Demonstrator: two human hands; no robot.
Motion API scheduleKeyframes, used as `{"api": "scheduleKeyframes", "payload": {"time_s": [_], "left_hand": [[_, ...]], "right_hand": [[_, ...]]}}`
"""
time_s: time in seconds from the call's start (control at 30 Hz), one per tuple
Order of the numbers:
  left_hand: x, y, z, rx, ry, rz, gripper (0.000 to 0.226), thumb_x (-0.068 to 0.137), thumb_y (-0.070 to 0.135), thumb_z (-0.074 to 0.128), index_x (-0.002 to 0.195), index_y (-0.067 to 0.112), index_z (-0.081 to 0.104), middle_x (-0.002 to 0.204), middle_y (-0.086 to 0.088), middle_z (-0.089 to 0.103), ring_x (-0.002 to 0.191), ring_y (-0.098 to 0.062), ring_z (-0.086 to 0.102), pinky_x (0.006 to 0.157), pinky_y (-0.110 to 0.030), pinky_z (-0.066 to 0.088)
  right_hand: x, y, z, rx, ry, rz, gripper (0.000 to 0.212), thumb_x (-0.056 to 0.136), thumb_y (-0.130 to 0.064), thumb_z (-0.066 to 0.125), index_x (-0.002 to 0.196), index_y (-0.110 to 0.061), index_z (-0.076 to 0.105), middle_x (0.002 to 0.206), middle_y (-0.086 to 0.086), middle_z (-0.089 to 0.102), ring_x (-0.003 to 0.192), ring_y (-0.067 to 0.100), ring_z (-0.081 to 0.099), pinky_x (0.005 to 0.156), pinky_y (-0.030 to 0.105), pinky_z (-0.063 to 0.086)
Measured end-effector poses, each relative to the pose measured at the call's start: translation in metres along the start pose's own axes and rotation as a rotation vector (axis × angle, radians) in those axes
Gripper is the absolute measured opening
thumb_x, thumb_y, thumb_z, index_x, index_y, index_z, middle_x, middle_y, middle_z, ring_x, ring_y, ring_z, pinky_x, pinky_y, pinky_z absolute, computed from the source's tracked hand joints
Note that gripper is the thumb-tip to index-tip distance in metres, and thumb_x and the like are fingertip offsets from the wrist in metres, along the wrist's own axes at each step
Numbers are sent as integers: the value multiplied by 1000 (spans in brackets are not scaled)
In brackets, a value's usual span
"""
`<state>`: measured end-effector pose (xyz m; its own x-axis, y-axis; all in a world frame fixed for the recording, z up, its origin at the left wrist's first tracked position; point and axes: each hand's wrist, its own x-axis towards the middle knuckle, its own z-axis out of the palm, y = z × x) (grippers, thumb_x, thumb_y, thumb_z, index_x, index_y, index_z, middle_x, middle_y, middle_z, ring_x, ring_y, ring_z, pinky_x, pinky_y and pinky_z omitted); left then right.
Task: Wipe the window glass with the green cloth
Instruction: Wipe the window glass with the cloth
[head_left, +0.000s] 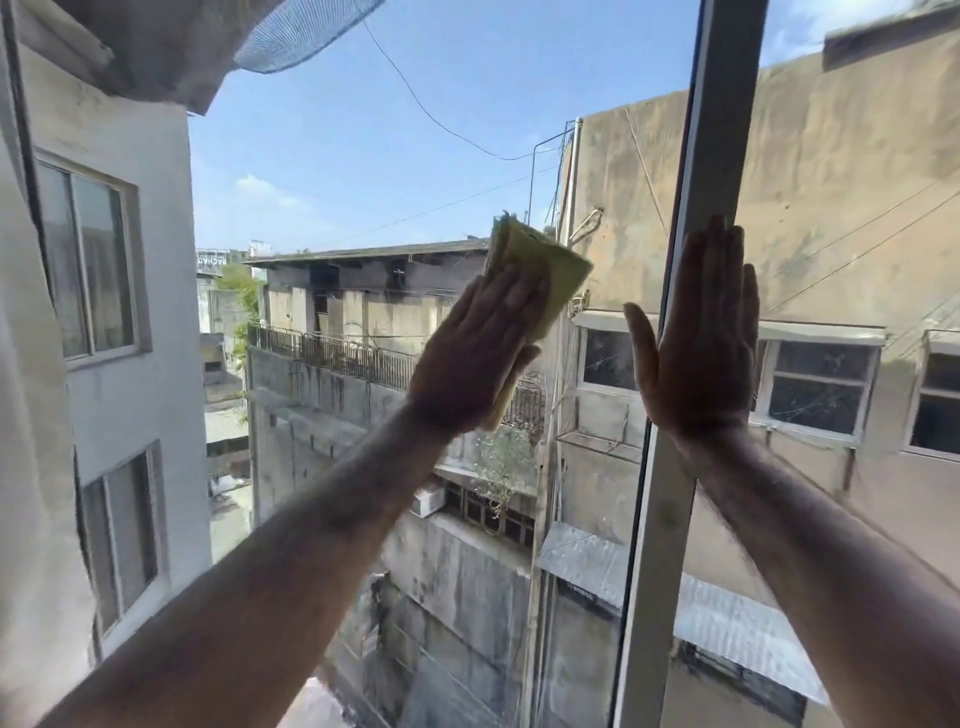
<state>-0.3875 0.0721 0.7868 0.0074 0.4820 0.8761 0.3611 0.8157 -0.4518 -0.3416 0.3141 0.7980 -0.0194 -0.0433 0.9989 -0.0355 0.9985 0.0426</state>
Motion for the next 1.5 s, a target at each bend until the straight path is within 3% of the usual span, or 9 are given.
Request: {"api": "scheduleKeyframes", "payload": {"time_s": [0.13, 0.37, 0.47, 0.63, 0.7, 0.97, 1.23, 1.33, 1.5], "left_hand": [[-84, -53, -17, 57, -152, 218, 57, 109, 28, 51, 159, 10, 32, 168, -13, 31, 159, -27, 25, 128, -52, 31], [8, -73, -30, -81, 289, -1024, 56, 110, 29, 29, 160, 3, 26, 169, -17, 27, 159, -32, 24, 130, -51, 25], [54, -29, -14, -62, 272, -769, 55, 111, 31, 31, 159, 4, 29, 169, -15, 29, 159, -30, 23, 130, -50, 25], [-17, 28, 8, -133, -65, 140, 52, 110, 25, 44, 159, 9, 34, 169, -10, 30, 160, -25, 20, 130, -49, 26], [-56, 1, 0, -117, -140, 232, 52, 110, 26, 46, 159, 12, 35, 169, -9, 31, 160, -23, 22, 131, -48, 26], [18, -46, -29, -163, 276, -881, 53, 110, 20, 35, 158, 0, 29, 168, -18, 29, 159, -34, 22, 130, -52, 23], [-19, 35, 10, -128, -51, 64, 65, 104, 12, 55, 161, 7, 24, 172, -13, 21, 162, -27, 12, 129, -50, 25], [-90, -11, -6, -112, -47, -75, 65, 102, 6, 58, 160, 6, 28, 170, -16, 25, 161, -29, 17, 127, -55, 30], [-56, -69, -32, -116, 169, -774, 54, 111, 18, 36, 160, 1, 23, 170, -21, 23, 160, -34, 18, 130, -52, 23]], "right_hand": [[-1, 0, -1, 1, -19, 8, 78, 113, -53, 30, 167, 2, 14, 177, 21, 13, 166, 35, 13, 134, 53, 20], [-1, 0, 3, -5, -10, 9, 79, 112, -53, 31, 167, 2, 14, 177, 21, 13, 166, 34, 12, 134, 52, 19], [-1, 2, 2, 4, -18, 9, 77, 113, -52, 30, 167, 1, 14, 177, 20, 14, 166, 33, 12, 134, 52, 19], [-1, 2, 2, 17, -6, 1, 74, 113, -46, 34, 166, 2, 17, 176, 20, 16, 165, 35, 14, 134, 53, 19], [-1, 2, 1, 14, -18, 4, 75, 113, -48, 31, 167, 1, 16, 177, 20, 14, 166, 34, 13, 135, 52, 18], [-1, 1, 1, 14, -27, 8, 77, 113, -51, 28, 166, 2, 17, 177, 20, 15, 166, 35, 13, 135, 52, 17], [-1, 1, -1, 28, 2, 6, 73, 113, -47, 27, 165, 4, 21, 175, 21, 19, 165, 36, 16, 133, 54, 21], [0, 1, 1, 20, -17, 11, 76, 113, -52, 24, 167, 1, 16, 177, 19, 15, 166, 33, 13, 134, 52, 19], [1, 1, 3, 6, -18, 20, 77, 113, -53, 27, 167, 0, 14, 177, 17, 14, 166, 32, 11, 135, 51, 19]]}}
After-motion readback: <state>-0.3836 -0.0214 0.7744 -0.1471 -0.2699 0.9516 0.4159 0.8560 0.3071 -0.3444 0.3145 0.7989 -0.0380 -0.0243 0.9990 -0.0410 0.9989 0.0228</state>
